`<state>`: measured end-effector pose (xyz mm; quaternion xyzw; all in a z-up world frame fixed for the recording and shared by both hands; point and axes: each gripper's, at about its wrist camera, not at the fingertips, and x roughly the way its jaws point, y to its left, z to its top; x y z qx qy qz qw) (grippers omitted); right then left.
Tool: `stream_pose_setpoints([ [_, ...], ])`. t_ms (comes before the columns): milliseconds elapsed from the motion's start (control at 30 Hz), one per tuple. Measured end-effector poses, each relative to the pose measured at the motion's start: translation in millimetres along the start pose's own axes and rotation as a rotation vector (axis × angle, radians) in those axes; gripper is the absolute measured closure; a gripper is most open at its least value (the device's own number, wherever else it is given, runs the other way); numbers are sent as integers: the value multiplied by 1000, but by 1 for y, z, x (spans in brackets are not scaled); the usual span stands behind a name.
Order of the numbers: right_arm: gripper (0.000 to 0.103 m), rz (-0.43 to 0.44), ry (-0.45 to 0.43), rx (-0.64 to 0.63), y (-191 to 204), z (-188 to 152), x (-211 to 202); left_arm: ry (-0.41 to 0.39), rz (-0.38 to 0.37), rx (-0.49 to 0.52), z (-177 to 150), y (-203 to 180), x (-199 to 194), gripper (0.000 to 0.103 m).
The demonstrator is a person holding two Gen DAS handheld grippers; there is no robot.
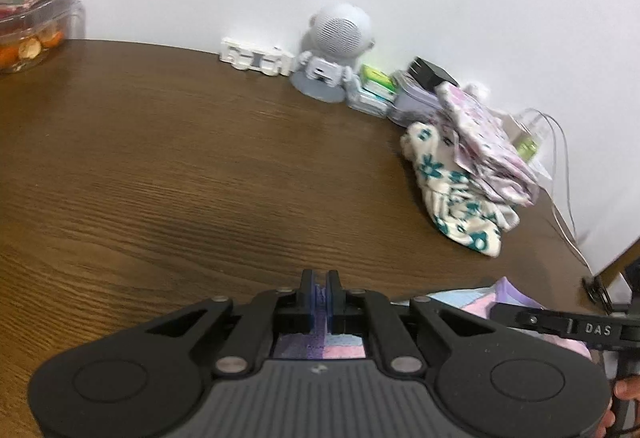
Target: Fold clothes
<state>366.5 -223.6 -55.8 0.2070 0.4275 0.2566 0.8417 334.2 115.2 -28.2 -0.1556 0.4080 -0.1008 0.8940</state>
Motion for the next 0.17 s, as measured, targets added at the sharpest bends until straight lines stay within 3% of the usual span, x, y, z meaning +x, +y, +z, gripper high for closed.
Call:
stream_pose_setpoints([
  [67,100,-19,-7,-6,-1,0,3,-9,5,-10,0,3,1,97],
  [167,92,-41,-4,-9,-1,1,8,-22,13,-25,-1,9,4,83],
])
